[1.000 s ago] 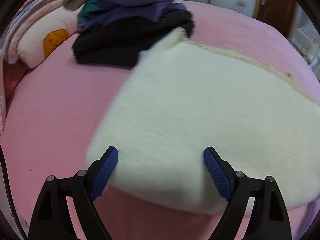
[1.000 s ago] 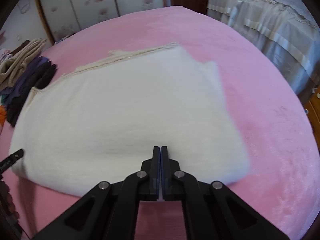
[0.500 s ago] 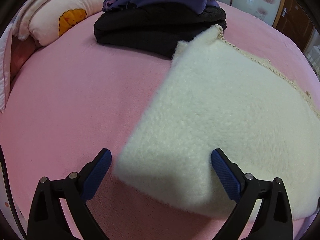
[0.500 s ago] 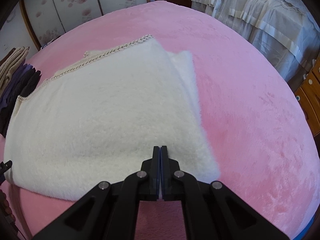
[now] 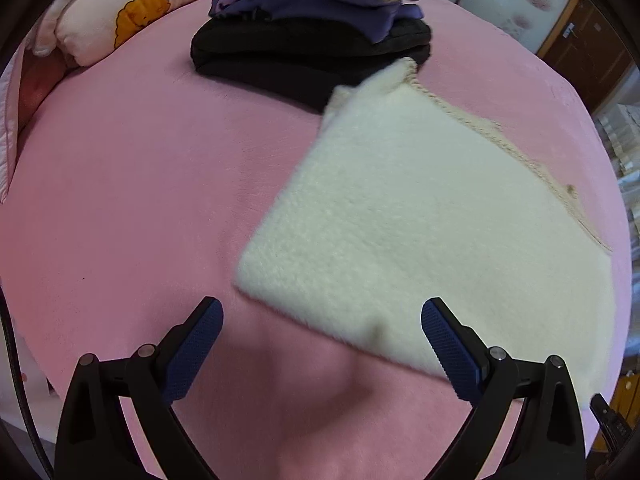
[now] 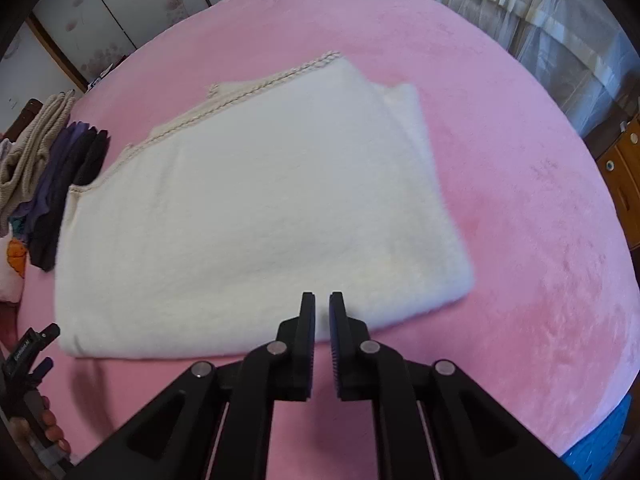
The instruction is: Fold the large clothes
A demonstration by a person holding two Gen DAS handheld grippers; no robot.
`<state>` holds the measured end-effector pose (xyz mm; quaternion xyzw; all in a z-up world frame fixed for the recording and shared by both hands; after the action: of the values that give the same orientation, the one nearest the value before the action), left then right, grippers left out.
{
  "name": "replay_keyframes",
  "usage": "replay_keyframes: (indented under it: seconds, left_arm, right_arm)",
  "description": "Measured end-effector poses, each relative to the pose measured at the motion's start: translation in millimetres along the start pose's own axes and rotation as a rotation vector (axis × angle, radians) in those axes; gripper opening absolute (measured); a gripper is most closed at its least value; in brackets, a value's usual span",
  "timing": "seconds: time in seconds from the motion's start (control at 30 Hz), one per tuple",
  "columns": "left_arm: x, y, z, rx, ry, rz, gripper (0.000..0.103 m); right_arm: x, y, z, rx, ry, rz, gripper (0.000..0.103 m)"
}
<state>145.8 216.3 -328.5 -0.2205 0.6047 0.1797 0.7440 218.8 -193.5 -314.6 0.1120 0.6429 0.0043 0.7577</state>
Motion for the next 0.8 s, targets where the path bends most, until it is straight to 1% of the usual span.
replay_keyframes:
  seconds: [0.07, 0.17, 0.3, 0.33, 0.4, 0.47, 0.5, 0.6, 0.7, 0.8]
  left_arm:
    - [-13.5, -4.2, -5.4, 0.004, 0.009, -0.014, 0.1]
    - [-26.2, -9.4, -13.0, -0.014, 0.035, -0.048, 0.1]
    - [-27.6, -22.6, -30.2, -0.057, 0.128, -0.181, 0.1]
    - [-28.8, -24.2, -38.1, -0.073, 0.139, -0.201, 0.1]
    - [-27.0, -25.8, -47.5, -0.121, 0.171, -0.275, 0.1]
    - [-23.4, -26.5, -55.2, -0.168, 0.197, -0.361, 0.099]
    - [-20.6, -26.2, -59.0, -0.199, 0.207, -0.416, 0.1]
    - [-11.4, -22.7, -65.3, -0.233, 0.215, -0.497, 0.1]
    - [1.6, -18.9, -61.4, -0.222, 0.182, -0.526, 0.099]
    - [21.1, -13.2, -52.0, -0.232, 0.138, -0.553, 0.099]
  right_arm:
    - [-5.6, 14.7, -6.2, -0.017, 0.026, 0.021, 0.015]
    - [-15.1, 38.2, -13.1, -0.052, 0.041, 0.061, 0.015]
    - [-24.3, 70.0, -14.7, -0.109, 0.046, 0.075, 0.018]
    - [-27.1, 79.8, -13.9, -0.128, 0.036, 0.084, 0.018]
    - [-35.6, 95.2, -9.5, -0.149, -0.013, 0.111, 0.018]
    - [-46.6, 109.7, -2.2, -0.171, -0.077, 0.125, 0.018]
    - [-51.0, 117.0, 1.6, -0.19, -0.102, 0.123, 0.018]
    - [-61.9, 146.4, 10.9, -0.27, -0.152, 0.166, 0.018]
    - [-70.3, 169.9, 20.1, -0.336, -0.227, 0.168, 0.018]
    - [-63.7, 185.9, 25.8, -0.401, -0.243, 0.101, 0.018]
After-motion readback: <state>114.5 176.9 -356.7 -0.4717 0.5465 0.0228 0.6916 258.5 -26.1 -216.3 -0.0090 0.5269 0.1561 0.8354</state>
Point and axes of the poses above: each gripper's, at about its wrist camera, not at the fingertips, and x roughly the way its jaws point, y to its left, z to its top, the point moved 9 cm from there along x, roughly the way its jaws point, and after that the axes turned 9 degrees about y, right-handed, at the moved point
